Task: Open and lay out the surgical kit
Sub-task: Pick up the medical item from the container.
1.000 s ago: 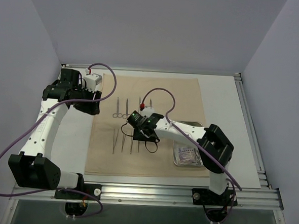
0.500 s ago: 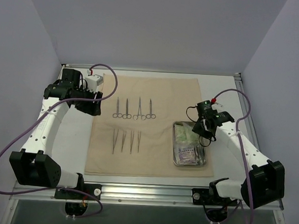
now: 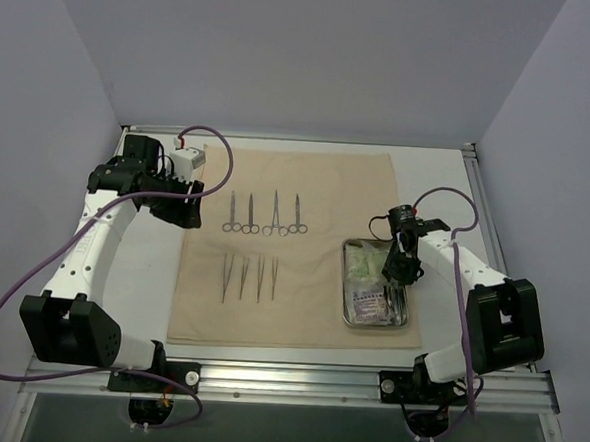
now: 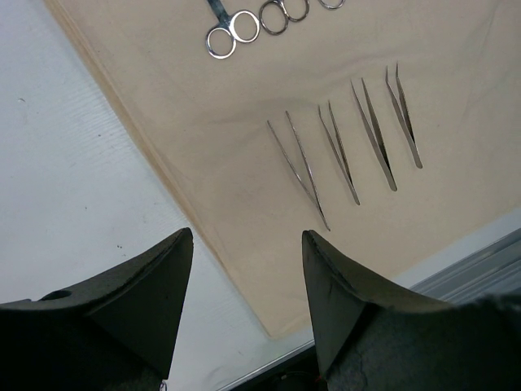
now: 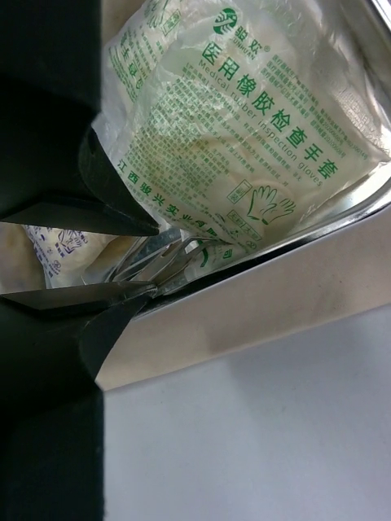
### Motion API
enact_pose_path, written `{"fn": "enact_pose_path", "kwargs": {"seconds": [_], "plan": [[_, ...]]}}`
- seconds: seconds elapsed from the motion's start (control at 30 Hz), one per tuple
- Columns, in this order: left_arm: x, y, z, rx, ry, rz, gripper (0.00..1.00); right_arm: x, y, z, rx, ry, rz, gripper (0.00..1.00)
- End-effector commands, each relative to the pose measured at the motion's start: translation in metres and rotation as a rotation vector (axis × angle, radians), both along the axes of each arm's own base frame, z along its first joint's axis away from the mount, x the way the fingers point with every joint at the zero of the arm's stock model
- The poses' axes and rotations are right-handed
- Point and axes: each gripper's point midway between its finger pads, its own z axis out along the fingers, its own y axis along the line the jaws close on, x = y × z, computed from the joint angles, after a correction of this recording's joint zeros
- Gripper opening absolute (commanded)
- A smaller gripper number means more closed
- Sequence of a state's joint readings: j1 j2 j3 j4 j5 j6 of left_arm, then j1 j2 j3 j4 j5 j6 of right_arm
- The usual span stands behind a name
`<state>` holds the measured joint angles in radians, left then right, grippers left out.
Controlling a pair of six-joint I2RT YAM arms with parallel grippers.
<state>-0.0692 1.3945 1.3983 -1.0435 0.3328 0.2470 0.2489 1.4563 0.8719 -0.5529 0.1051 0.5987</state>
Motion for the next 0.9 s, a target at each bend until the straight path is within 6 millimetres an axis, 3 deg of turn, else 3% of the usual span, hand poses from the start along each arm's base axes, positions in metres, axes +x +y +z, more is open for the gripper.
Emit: {"fn": "enact_pose_path", "kwargs": {"seconds": [0.0, 0.7, 0.87], "plan": [[0.005, -0.005, 0.013, -0.023, -0.032, -0.023, 0.65, -0.006, -0.005, -0.006, -0.021, 0.032, 0.015, 0.25], [0.002, -0.009, 0.019, -0.046, -0.038, -0.043, 0.65, -0.009, 0.003, -0.032, -0.014, 0.08, 0.029, 0.31], [0.002, -0.01, 0.018, -0.049, -0.033, -0.045, 0.65, -0.01, 0.008, -0.035, -0.016, 0.089, 0.056, 0.22]]}}
